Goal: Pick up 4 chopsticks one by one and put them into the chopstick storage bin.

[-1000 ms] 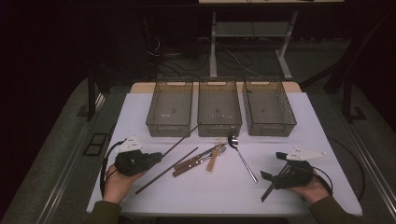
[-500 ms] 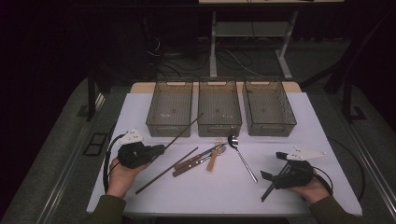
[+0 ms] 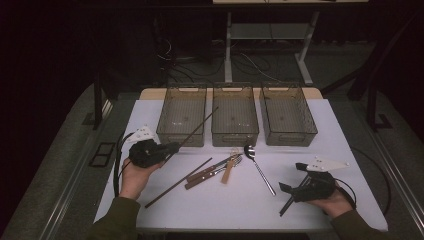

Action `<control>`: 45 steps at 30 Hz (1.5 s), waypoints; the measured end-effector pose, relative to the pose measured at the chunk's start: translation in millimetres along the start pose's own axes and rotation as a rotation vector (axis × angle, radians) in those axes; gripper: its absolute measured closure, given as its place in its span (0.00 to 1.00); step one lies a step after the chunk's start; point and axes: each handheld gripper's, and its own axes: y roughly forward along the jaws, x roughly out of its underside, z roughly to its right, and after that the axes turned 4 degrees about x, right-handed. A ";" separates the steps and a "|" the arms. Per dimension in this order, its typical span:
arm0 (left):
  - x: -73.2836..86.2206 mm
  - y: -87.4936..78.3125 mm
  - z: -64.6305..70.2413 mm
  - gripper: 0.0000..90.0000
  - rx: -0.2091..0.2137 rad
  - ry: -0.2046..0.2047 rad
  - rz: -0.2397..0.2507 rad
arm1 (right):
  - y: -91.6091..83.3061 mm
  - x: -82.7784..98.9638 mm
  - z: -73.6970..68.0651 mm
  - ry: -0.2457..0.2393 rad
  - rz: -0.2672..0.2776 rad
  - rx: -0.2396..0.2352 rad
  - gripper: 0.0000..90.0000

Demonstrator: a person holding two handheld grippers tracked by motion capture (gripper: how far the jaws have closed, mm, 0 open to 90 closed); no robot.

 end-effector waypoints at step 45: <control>-50.4 57.8 -67.3 0.94 -0.082 0.012 0.068 | -0.7 1.9 2.8 0.037 0.002 0.012 0.03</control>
